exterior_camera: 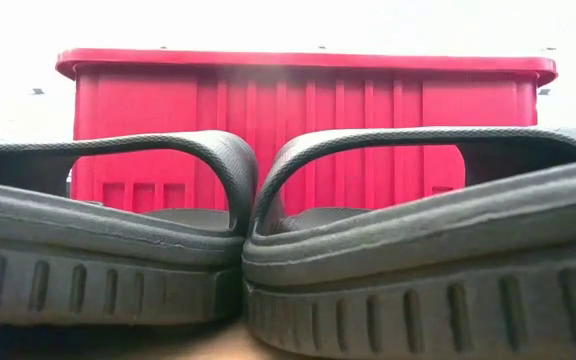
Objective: Pick and place slides into bin
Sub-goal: Put the black slide into the red bin
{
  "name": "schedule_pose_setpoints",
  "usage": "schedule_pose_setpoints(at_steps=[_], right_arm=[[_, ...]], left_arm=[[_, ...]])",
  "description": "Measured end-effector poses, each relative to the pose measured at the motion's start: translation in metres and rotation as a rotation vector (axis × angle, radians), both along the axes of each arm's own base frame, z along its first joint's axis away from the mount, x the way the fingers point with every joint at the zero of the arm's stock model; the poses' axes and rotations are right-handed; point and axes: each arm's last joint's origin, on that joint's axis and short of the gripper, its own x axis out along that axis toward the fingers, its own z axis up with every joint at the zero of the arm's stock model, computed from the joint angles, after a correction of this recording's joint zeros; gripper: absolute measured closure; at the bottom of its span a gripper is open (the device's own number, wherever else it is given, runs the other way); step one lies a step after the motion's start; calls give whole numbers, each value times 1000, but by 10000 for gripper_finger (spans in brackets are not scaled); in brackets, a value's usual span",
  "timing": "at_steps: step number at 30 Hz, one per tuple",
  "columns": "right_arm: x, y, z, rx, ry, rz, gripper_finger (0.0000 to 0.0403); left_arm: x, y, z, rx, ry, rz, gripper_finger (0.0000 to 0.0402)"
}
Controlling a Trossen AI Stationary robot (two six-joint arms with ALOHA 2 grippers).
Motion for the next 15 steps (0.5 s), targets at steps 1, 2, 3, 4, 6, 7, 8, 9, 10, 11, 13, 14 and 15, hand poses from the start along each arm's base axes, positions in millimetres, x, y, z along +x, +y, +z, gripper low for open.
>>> schedule_pose_setpoints(at_steps=[1, 2, 3, 4, 6, 7, 8, 9, 10, 11, 13, 14, 15], right_arm=[[5, 8, -6, 20, 3, 11, 402], [8, 15, -13, 38, 9, 15, 402], [12, 23, -19, 52, 17, 18, 402], [14, 29, -25, 62, 19, 16, 402], [19, 43, -33, 76, 14, 28, 402], [20, 49, -35, 80, 1, 41, 402], [20, 55, -36, 80, -16, 54, 402], [21, 60, -37, 79, -34, 69, 403], [21, 64, -37, 78, -48, 85, 403], [20, 68, -37, 78, -52, 98, 403], [20, 74, -38, 78, -49, 120, 403], [20, 77, -38, 78, -47, 131, 403], [18, 79, -37, 76, -52, 143, 403]], left_arm=[[0, -2, 0, -16, 7, -68, 376], [0, -4, 0, -33, 13, -135, 376], [0, -6, 0, -44, 18, -185, 376], [1, -6, 0, -51, 23, -211, 376], [0, -7, -1, -57, 28, -216, 376], [0, -6, -1, -60, 30, -213, 376], [0, -6, -1, -65, 27, -209, 376], [0, -6, -1, -66, 24, -206, 376], [0, -6, 0, -72, 18, -199, 376], [0, -6, 1, -81, 9, -194, 376], [1, -6, 2, -104, -4, -179, 376], [1, -6, 2, -115, -6, -173, 376], [1, -6, 2, -127, -8, -167, 376]])
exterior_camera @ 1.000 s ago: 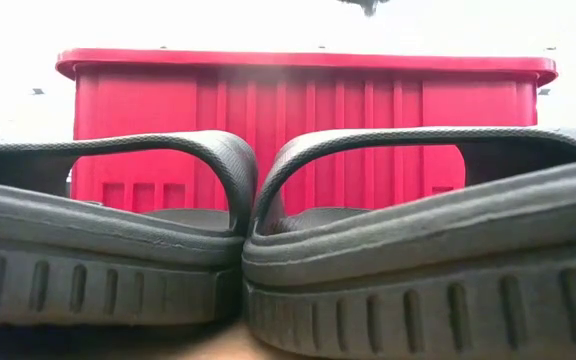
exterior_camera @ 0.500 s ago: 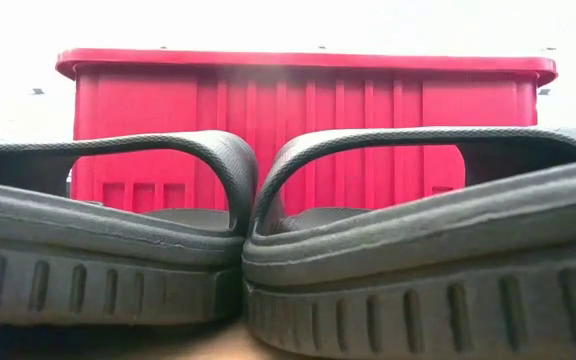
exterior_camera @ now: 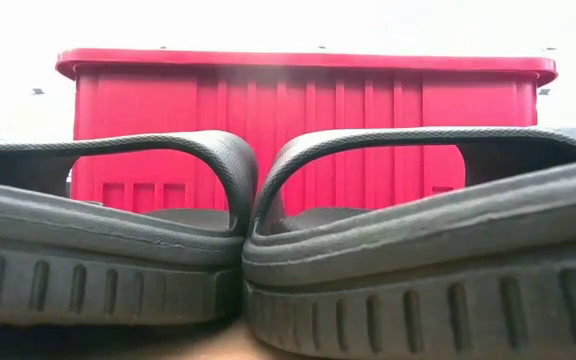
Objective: Pick and place slides into bin
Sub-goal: Put the black slide into the red bin
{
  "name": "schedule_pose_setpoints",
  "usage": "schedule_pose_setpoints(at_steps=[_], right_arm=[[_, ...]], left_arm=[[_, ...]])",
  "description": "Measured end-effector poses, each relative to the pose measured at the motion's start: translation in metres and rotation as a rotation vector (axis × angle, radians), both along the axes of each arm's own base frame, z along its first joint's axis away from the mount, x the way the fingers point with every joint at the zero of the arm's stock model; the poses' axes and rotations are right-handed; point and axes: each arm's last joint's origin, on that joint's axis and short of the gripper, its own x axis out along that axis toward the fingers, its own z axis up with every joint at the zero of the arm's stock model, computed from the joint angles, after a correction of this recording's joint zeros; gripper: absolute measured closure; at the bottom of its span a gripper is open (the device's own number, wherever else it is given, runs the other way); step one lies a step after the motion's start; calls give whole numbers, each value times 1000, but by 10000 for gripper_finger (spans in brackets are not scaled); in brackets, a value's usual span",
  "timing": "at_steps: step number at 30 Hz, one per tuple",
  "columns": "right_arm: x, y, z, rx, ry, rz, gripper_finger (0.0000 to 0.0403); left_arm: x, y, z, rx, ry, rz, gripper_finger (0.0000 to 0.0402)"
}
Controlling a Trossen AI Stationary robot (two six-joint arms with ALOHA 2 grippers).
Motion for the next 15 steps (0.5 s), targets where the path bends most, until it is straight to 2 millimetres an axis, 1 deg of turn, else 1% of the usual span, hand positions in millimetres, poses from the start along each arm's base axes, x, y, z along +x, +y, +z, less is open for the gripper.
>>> schedule_pose_setpoints(at_steps=[3, 5, 10, 15], right_arm=[[-10, 8, 3, -25, 2, 35, 403], [-20, 13, 3, -41, 42, 59, 403], [-48, 23, 2, -83, 149, 114, 403], [-70, 35, -2, -117, 253, 146, 403]], left_arm=[[0, -1, 1, -54, -9, -7, 376], [3, -3, 4, -109, -49, -27, 376], [18, -15, 5, -205, -142, -68, 376], [35, -23, 2, -240, -211, -20, 376]])
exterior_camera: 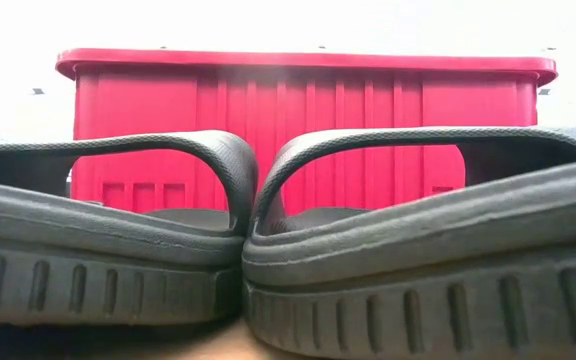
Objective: Pick and place slides into bin
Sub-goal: Put the black slide into the red bin
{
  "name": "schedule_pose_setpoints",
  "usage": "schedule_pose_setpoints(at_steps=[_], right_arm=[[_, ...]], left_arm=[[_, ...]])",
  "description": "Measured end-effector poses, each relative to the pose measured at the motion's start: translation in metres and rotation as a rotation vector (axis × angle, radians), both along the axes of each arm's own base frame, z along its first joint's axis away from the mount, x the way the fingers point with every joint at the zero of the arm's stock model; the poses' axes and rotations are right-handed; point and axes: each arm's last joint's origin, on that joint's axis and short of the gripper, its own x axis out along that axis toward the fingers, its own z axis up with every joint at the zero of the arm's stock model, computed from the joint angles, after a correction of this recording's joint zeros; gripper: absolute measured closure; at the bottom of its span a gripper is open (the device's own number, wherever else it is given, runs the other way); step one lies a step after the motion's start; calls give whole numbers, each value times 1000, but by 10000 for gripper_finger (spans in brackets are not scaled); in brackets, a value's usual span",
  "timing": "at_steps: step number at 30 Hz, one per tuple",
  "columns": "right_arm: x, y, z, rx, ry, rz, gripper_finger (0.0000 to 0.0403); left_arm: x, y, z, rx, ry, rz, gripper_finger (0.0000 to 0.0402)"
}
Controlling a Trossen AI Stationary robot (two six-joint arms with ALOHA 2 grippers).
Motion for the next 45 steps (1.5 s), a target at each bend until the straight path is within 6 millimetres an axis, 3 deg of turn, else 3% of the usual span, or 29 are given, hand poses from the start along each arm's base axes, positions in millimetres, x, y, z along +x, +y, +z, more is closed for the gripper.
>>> schedule_pose_setpoints(at_steps=[5, 11, 18, 26, 32, 38, 45], right_arm=[[-14, 18, -12, -74, 125, 33, 403], [-10, 45, -25, -151, 191, 1, 403], [16, 59, -48, -97, 362, -139, 401], [48, 75, -81, -106, 485, -178, 367], [60, 80, -87, -97, 439, -215, 383], [58, 83, -87, -72, 477, -201, 395], [38, 83, -111, -96, 772, -232, 365]], left_arm=[[20, -10, -4, -88, -19, -32, 376], [29, -15, -6, -107, -19, -74, 376], [24, -16, -4, -130, -19, -156, 376], [13, -17, -4, -170, 17, -228, 376], [10, -22, -8, -167, 68, -268, 376], [7, -20, -9, -123, 70, -270, 376], [5, -19, -11, -97, 87, -266, 376]])
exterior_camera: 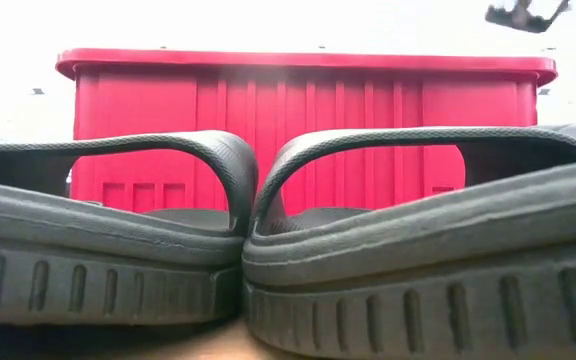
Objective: Pick and place slides into bin
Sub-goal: Put the black slide into the red bin
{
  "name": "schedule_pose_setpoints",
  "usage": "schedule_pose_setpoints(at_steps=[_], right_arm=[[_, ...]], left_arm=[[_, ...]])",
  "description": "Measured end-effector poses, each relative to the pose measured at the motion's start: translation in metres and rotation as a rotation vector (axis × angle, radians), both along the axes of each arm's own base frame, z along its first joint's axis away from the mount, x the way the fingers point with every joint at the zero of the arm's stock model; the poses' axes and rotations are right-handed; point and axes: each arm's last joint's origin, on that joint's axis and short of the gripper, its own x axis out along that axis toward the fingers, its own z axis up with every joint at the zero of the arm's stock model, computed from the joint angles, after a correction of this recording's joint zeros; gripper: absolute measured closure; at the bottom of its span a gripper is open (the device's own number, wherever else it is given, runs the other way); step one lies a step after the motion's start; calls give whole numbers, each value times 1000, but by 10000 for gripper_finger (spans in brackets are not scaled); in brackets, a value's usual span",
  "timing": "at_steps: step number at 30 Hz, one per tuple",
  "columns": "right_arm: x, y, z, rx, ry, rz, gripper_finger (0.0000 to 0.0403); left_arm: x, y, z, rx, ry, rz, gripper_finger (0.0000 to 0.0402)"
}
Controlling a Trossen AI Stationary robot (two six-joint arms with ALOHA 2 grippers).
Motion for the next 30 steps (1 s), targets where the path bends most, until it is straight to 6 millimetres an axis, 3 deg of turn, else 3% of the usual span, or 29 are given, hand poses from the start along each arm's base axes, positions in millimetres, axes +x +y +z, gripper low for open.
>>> schedule_pose_setpoints(at_steps=[7, 15, 22, 30], right_arm=[[-9, 5, -33, 62, 104, -46, 262], [-10, 3, -71, 103, 44, -93, 153], [-24, -7, -105, 50, 88, -124, 131], [-20, -3, -122, 126, -21, -66, 144]], left_arm=[[0, 0, -1, 6, 14, 1, 376], [0, 0, -2, 5, 15, 6, 376], [0, 0, -2, -15, 23, 19, 376], [0, 1, -2, -39, 32, 42, 376]])
